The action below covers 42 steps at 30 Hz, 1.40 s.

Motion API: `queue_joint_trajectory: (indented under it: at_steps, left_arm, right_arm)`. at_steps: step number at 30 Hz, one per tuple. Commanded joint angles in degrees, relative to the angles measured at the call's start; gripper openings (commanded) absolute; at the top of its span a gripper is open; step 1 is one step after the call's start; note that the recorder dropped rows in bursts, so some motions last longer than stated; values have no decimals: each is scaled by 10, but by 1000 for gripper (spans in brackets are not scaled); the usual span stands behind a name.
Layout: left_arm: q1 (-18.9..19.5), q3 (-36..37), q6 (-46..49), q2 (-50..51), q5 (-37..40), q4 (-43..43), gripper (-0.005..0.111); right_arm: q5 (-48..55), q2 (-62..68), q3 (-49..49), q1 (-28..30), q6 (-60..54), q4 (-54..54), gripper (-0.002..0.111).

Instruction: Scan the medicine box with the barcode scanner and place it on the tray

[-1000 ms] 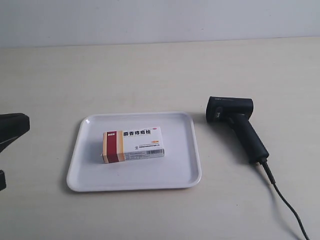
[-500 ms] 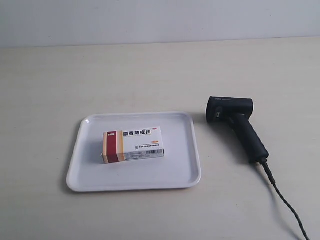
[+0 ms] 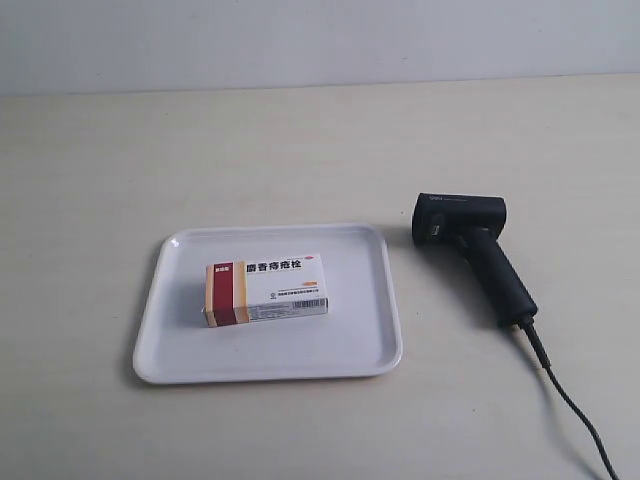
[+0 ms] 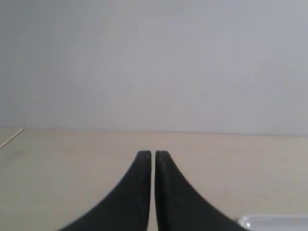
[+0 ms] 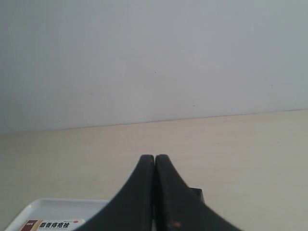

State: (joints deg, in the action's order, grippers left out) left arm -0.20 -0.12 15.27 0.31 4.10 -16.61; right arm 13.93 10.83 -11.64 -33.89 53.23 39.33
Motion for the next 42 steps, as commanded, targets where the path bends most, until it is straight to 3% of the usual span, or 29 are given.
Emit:
queue_joint_trajectory:
  at_steps: [1, 9, 37, 39, 42]
  left_arm:
    - [2, 1, -34, -3, 48, 32, 5]
    - [2, 1, -164, -3, 111, 166, 5]
    - [2, 1, -157, -3, 111, 166, 5]
    - [2, 1, -157, -3, 111, 166, 5]
    - [2, 1, -157, -3, 111, 166, 5]
  right_arm:
    - [-4, -2, 2, -1, -1, 0, 0]
    - [-4, -2, 2, -1, -1, 0, 0]
    - [-1, -2, 5, -1, -11, 5, 0]
    - [16, -2, 6, -1, -104, -92, 0]
    - [2, -2, 21, -1, -380, -304, 0]
